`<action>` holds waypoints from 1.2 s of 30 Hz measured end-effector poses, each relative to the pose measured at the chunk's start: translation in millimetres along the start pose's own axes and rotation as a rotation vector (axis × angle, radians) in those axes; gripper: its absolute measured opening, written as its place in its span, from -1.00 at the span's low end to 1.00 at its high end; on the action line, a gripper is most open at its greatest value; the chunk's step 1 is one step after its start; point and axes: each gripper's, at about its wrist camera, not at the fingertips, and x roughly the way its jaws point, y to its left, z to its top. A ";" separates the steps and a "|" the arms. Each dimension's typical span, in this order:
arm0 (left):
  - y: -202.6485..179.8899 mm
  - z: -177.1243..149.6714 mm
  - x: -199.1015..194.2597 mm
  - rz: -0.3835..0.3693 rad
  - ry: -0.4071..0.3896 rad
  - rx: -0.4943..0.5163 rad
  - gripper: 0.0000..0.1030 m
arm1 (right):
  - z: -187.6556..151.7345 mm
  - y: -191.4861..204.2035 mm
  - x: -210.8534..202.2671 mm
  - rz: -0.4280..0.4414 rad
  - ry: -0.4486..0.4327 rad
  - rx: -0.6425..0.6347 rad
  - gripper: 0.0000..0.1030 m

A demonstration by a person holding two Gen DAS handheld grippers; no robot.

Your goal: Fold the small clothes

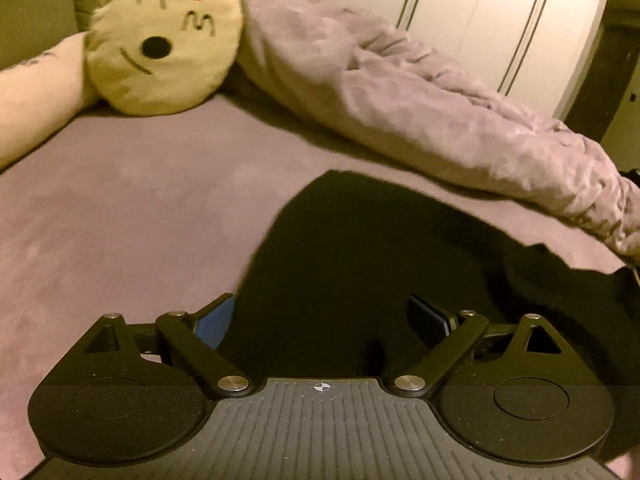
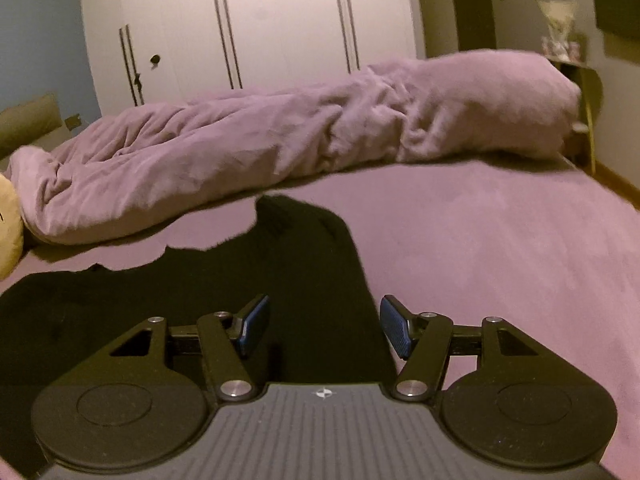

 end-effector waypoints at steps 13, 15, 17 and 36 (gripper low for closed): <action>-59.2 4.4 38.2 -0.006 -0.055 0.047 0.88 | 33.0 36.7 88.4 -0.066 0.074 -0.067 -0.26; -58.0 3.2 35.3 0.031 -0.104 0.050 0.88 | 31.9 41.5 88.9 -0.071 0.058 -0.121 -0.43; -55.7 4.0 32.7 0.086 -0.143 0.045 0.88 | 32.6 45.2 87.3 -0.127 0.018 -0.174 -0.55; -132.1 -12.4 28.2 -0.135 -0.118 0.208 0.88 | -12.4 136.9 3.6 0.172 -0.104 -0.271 -0.43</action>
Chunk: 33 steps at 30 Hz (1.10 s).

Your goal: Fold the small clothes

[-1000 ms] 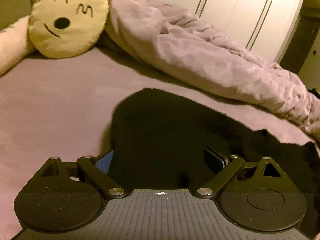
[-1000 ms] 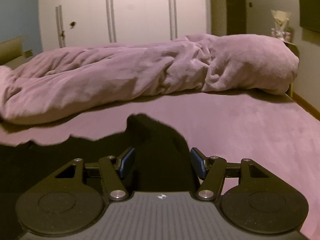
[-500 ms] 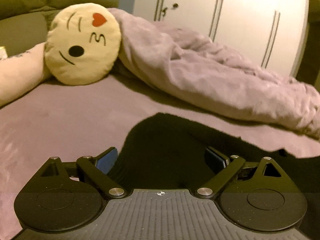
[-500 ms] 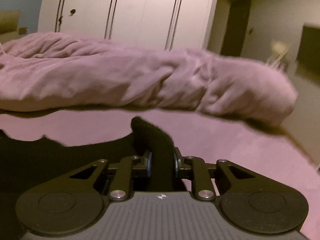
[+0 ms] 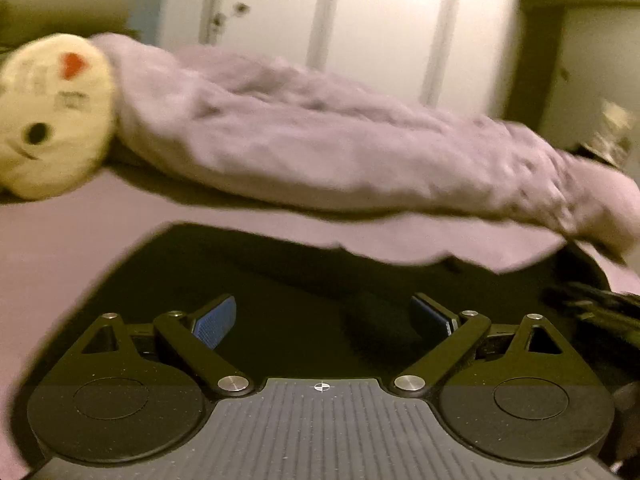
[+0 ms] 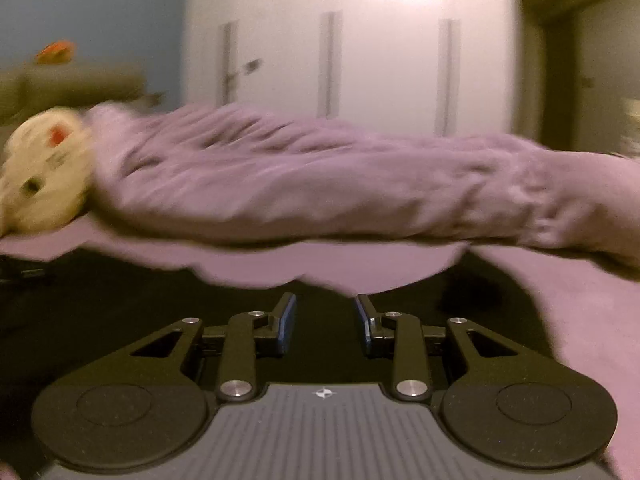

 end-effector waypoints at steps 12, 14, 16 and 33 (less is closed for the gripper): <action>-42.9 -9.8 103.8 0.084 0.128 0.197 0.94 | -7.6 20.9 90.6 -0.058 0.158 -0.193 -0.53; -39.9 -8.5 113.0 0.114 0.121 0.182 0.99 | -6.9 12.0 106.4 -0.094 0.182 -0.149 -0.52; -34.6 -8.5 121.8 0.136 0.117 0.162 1.00 | -9.6 -2.3 114.7 -0.094 0.188 -0.094 -0.50; 13.7 -27.1 32.0 0.231 0.203 0.110 1.00 | -45.3 -7.7 14.7 -0.088 0.087 0.001 0.09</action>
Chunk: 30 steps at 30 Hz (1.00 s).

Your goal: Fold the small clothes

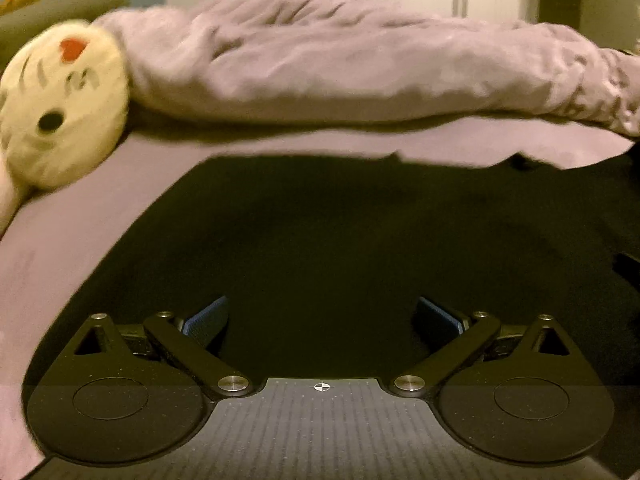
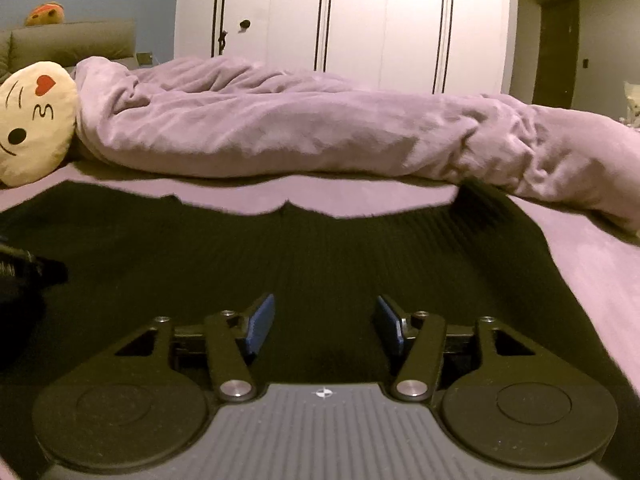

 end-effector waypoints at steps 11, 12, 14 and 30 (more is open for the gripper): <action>40.2 -11.4 -28.6 0.027 0.039 -0.074 1.00 | -1.6 9.4 -5.1 -0.044 0.034 -0.074 0.09; 42.3 -12.6 -31.3 0.027 0.040 -0.080 1.00 | -1.6 9.7 -6.5 -0.047 0.033 -0.074 0.09; 47.0 -15.4 -36.9 0.029 0.046 -0.084 1.00 | -1.2 10.0 -12.2 -0.052 0.030 -0.074 0.10; 97.5 -87.0 -87.2 -0.113 0.084 -0.263 1.00 | -75.5 -2.4 -130.5 0.058 0.180 0.049 0.52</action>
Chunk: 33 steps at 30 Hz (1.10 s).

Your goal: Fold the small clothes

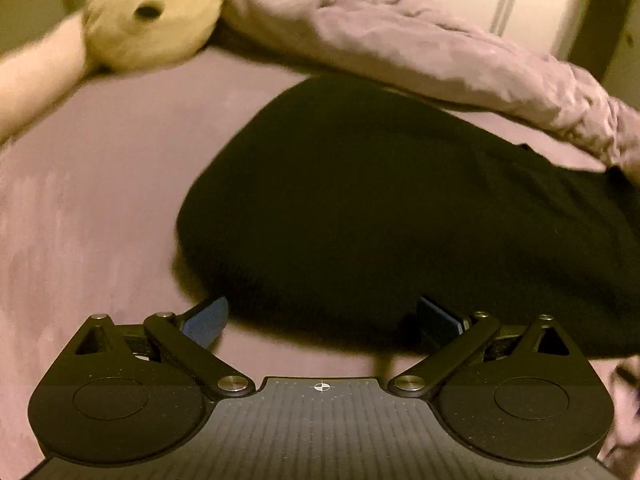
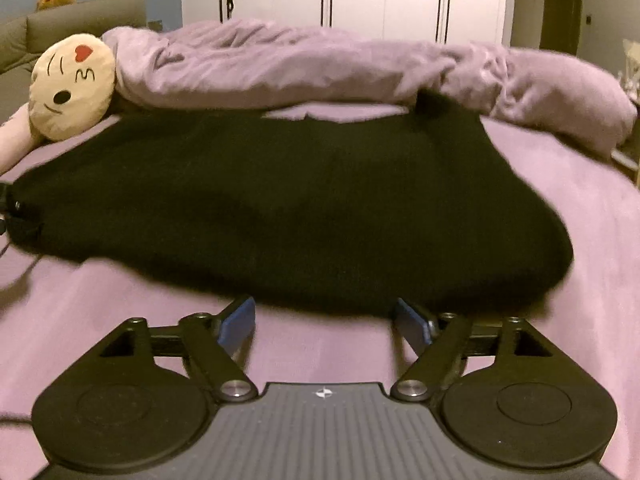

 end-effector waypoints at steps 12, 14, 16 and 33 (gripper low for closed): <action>59.5 10.0 24.3 -0.173 -0.010 -0.395 1.00 | -43.9 7.0 -11.8 0.010 -0.104 0.046 0.81; 64.3 17.0 30.6 -0.190 -0.020 -0.432 0.95 | -43.1 7.6 -12.2 0.005 -0.105 0.047 0.81; 68.3 22.4 37.2 -0.195 -0.021 -0.468 0.64 | -43.5 5.9 -12.0 0.016 -0.109 0.055 0.84; 54.5 59.2 10.8 -0.322 -0.131 -0.440 -0.63 | -50.4 4.5 -11.7 0.033 -0.137 0.058 0.91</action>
